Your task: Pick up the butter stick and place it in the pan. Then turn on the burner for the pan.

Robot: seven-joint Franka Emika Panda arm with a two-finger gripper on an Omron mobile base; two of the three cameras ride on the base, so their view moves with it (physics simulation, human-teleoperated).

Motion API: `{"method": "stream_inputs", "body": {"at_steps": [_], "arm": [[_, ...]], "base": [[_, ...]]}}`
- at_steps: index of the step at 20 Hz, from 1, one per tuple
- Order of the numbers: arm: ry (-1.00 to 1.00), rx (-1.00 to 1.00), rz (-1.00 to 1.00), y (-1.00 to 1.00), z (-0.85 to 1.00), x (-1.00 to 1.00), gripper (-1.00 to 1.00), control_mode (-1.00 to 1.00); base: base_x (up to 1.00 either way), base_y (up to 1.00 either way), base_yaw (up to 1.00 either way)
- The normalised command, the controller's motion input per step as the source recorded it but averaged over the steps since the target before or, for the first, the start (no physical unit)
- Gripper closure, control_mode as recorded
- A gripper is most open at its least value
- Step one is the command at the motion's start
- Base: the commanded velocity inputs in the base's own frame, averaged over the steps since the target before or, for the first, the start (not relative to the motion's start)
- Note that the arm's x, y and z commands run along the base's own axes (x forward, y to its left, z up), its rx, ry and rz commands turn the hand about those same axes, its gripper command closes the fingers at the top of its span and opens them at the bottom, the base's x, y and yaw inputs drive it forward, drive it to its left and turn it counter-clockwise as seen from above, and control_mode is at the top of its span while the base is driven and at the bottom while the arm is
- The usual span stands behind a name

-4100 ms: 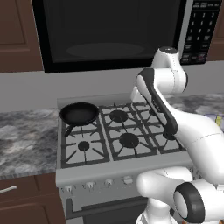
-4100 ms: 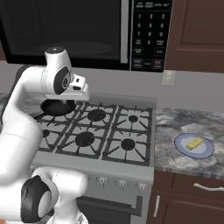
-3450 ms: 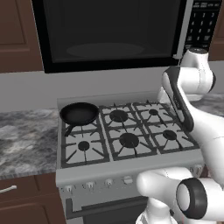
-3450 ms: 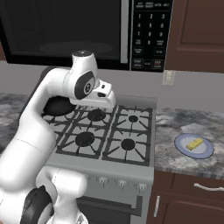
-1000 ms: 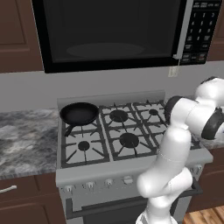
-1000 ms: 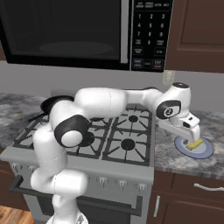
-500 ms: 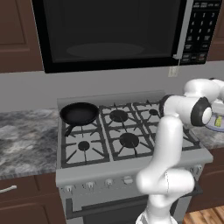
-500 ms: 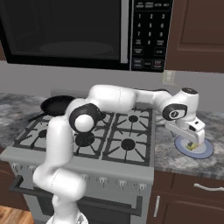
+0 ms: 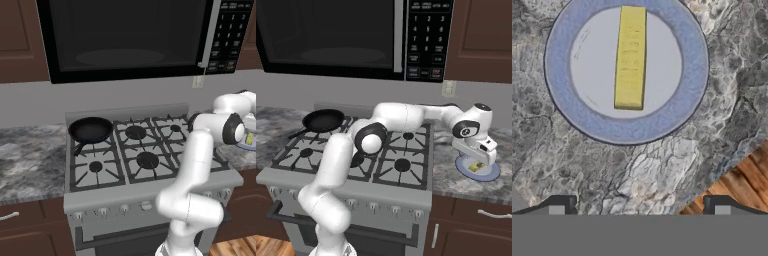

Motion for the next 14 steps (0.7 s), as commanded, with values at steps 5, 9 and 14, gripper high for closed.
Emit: {"method": "stream_inputs", "body": {"at_steps": [5, 9, 14], "arm": [[0.00, 0.00, 0.00, -0.06, -0.40, 0.27, -1.00, -1.00], [0.00, 0.00, 0.00, -0.10, -0.35, 0.23, -1.00, -1.00], [0.00, 0.00, 0.00, -0.15, -0.21, 0.20, -1.00, -1.00]], "base": [[0.00, 0.00, 0.00], [0.00, 0.00, 0.00], [0.00, 0.00, 0.00]]}}
